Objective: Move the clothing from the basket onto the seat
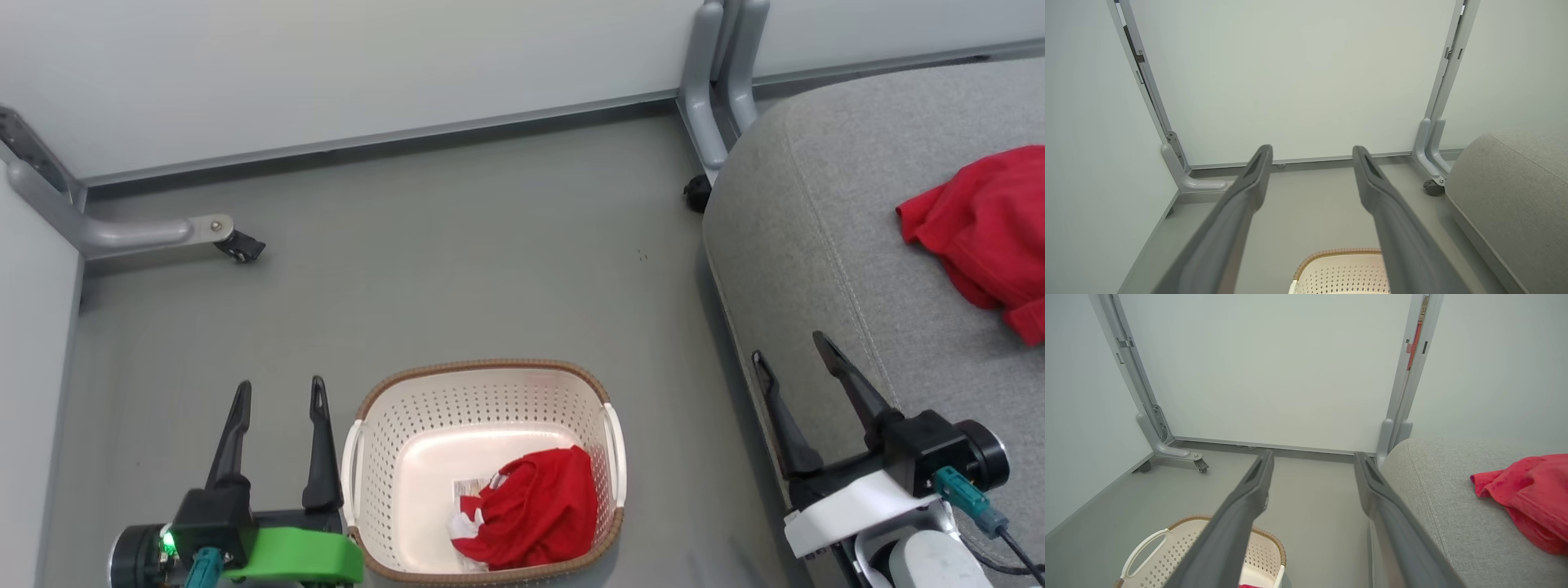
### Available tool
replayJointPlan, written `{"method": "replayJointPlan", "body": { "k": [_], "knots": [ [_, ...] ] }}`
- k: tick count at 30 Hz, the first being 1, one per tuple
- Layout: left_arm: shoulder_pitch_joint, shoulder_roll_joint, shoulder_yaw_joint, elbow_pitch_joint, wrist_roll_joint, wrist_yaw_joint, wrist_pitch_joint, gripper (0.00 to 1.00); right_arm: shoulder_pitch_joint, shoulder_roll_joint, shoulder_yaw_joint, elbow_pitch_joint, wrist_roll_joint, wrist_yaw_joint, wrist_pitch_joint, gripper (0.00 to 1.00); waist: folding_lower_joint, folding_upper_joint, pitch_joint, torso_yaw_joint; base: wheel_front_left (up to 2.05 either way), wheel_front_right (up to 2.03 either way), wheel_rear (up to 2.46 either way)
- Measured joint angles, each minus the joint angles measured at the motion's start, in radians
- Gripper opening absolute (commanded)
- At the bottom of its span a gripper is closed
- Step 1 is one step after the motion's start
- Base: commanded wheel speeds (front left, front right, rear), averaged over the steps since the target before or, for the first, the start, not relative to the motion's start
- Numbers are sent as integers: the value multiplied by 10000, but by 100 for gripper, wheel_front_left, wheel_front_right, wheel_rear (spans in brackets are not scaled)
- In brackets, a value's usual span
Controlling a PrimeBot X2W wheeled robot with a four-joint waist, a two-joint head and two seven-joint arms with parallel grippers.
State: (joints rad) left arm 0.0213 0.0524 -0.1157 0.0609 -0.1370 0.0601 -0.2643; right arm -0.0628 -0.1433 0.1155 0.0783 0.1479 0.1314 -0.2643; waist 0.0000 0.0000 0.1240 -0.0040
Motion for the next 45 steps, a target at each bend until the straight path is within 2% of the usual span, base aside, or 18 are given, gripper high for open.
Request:
{"method": "replayJointPlan", "body": {
  "k": [12, 20, 45],
  "knots": [
    [1471, -19, 364, -44, -370, -347, 0, 100, 1034, 130, 211, -186, -132, 0, 0, 100, 0, 0, -1335, -75, 0, 0, 0],
    [2025, -23, 558, 174, -320, -573, 0, 100, 1600, 236, 73, 50, 378, 0, 0, 100, 0, 0, -1948, -226, 0, 0, 0],
    [2124, -25, 472, 543, -282, -688, 0, 100, 1745, 194, 142, 240, 372, 0, 0, 100, 0, 0, -1869, -385, 0, 0, 0]
  ]
}}
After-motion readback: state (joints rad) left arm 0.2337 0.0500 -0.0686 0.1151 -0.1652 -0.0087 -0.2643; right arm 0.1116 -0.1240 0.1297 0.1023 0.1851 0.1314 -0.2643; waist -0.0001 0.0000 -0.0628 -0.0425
